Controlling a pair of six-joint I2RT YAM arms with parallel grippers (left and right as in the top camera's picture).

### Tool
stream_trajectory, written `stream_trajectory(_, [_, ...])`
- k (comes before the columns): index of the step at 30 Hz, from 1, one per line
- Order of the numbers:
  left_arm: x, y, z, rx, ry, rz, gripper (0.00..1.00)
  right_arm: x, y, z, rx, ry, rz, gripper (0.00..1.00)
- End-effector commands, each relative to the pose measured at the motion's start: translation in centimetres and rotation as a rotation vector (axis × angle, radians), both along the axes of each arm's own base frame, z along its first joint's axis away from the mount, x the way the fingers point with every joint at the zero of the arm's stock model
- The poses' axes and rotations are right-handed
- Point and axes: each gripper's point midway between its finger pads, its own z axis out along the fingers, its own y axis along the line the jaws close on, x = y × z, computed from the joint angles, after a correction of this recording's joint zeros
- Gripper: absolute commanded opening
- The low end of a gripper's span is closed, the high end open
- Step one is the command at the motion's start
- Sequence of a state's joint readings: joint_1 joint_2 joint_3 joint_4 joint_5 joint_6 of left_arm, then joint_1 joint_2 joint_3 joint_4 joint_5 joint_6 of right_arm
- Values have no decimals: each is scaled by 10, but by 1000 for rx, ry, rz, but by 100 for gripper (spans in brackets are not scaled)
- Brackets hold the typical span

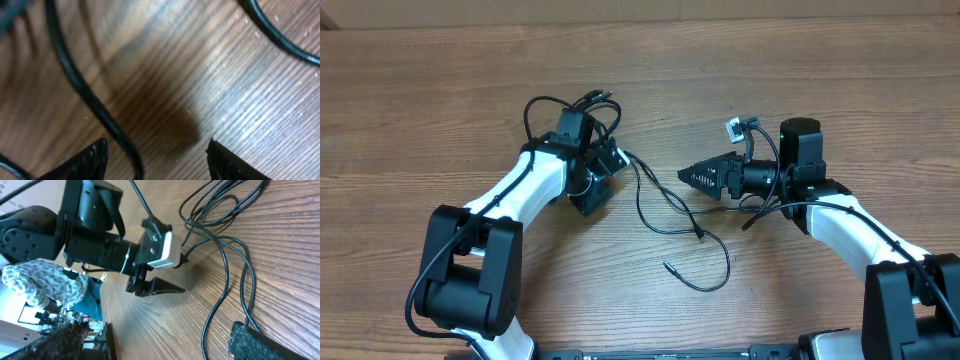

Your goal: Untangle cables

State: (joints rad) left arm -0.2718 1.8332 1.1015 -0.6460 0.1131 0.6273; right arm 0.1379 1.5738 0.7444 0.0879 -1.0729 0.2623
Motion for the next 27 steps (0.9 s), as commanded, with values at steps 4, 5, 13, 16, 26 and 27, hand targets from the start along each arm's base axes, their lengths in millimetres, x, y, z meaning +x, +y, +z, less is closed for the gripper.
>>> stream_trajectory(4, [2,1,-5,-20,6,58,25,1,0,4,2,-15,0,92])
stream_trajectory(5, [3,1,-4,-21,2,63,6,1,0,4,2,-16,0,92])
stream_trajectory(13, [34,-7,59,-59,-34,172,4,1,0,4,2,-15,0,92])
stream_trajectory(16, [47,-11,107,-88,-44,263,4,1,0,4,2,-15,0,92])
stream_trajectory(26, [77,-20,240,-285,-155,611,4,1,0,4,2,-14,0,92])
stream_trajectory(27, [80,-23,258,-329,-174,629,4,1,0,4,2,-12,0,92])
